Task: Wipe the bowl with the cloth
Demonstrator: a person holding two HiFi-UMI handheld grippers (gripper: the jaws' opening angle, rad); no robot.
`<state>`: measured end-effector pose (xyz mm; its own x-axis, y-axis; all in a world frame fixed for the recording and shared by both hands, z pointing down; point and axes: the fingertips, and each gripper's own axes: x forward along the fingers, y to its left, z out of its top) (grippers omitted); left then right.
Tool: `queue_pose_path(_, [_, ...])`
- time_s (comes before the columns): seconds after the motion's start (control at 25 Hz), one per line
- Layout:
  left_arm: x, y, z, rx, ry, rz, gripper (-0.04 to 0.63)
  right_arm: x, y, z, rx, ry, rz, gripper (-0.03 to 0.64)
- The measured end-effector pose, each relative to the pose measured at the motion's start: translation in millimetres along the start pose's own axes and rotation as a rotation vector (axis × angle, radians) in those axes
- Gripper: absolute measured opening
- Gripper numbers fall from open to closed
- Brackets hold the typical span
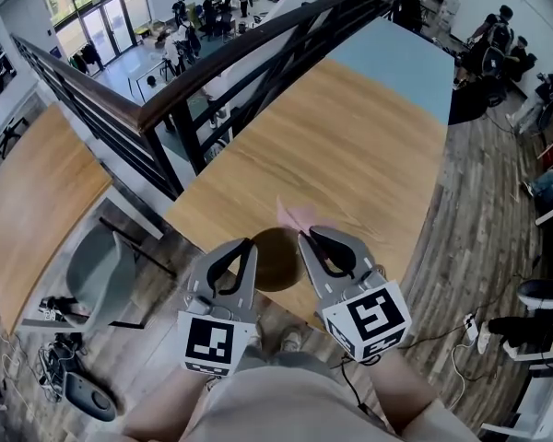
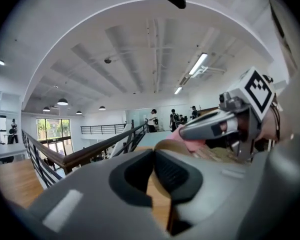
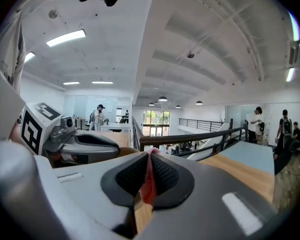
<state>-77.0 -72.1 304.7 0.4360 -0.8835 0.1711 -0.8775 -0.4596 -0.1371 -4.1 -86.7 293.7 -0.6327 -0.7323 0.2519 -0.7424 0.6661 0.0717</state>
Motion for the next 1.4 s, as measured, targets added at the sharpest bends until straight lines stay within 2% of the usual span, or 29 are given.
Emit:
queue_pose_path(0.2, [6,-17,1,0.065,0.003,-0.036,0.011,4,15,15,-0.143,-0.009,0.028,0.014])
queue_pose_path(0.44, [14,-31,4,0.146,0.006,-0.065,0.011,8,42,25,-0.245,0.001,0.108,0.014])
queue_pose_path(0.64, [16,-31,5,0.17,0.015,-0.063,0.011,12,53,25,-0.291,0.002,0.134,0.014])
queue_pose_path(0.76, [18,-28,3,0.158,0.016,-0.06,0.011,16,45,17,-0.29,0.003,0.121,0.014])
queue_pose_path(0.92, [22,-20,0,0.089,0.007,-0.064,0.011,19,24,6,-0.262,0.04,0.075,0.014])
queue_pose_path(1.12, [24,-8,-7,0.11,0.027,-0.039,0.012,23,4,-13,-0.212,0.075,0.032,0.014])
queue_pose_path(1.4, [31,13,-24,0.017,0.054,-0.014,0.011,31,-9,-47,-0.178,0.149,0.013,0.014])
